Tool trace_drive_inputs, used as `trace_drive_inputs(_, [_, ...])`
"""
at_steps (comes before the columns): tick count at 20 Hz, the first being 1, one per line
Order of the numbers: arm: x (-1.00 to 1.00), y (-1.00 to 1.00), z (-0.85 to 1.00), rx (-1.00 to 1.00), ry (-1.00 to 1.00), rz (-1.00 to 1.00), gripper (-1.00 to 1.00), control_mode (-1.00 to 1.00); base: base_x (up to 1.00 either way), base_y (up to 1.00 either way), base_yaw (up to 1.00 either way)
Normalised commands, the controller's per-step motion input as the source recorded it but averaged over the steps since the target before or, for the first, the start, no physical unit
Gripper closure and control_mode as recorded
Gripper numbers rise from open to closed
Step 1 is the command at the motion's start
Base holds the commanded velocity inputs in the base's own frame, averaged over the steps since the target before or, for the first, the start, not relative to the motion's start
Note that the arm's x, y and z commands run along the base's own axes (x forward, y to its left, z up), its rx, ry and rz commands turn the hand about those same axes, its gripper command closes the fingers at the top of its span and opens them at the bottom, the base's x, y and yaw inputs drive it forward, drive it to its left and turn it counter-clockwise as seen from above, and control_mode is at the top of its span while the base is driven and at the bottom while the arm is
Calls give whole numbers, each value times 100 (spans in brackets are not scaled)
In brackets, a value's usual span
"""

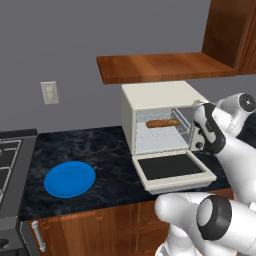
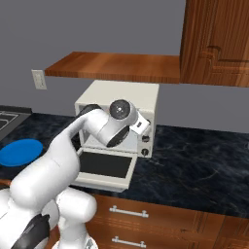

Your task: Pull the toaster oven rack outwards. Pick up the baguette from the plate and place it on the toaster oven rack. Close the toaster oven door fully and set the temperature to the lowest setting.

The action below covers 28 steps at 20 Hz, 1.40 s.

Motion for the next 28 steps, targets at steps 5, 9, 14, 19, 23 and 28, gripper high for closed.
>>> trace_drive_inputs(5, [-70,-2,-13,0,0,4,-100,-100,0,0,0])
trace_drive_inputs(9, [-76,-7,-10,0,-2,8,-100,-100,0,0,0])
trace_drive_inputs(14, [-64,-16,-7,-1,4,11,-100,-100,0,0,0])
trace_drive_inputs(19, [-37,-4,-4,-3,2,14,-100,-100,0,0,0])
trace_drive_inputs(23, [-26,0,-14,-10,-5,17,-100,-100,0,0,0])
trace_drive_inputs(28, [-12,0,-9,-14,-2,23,-100,-100,0,0,0])
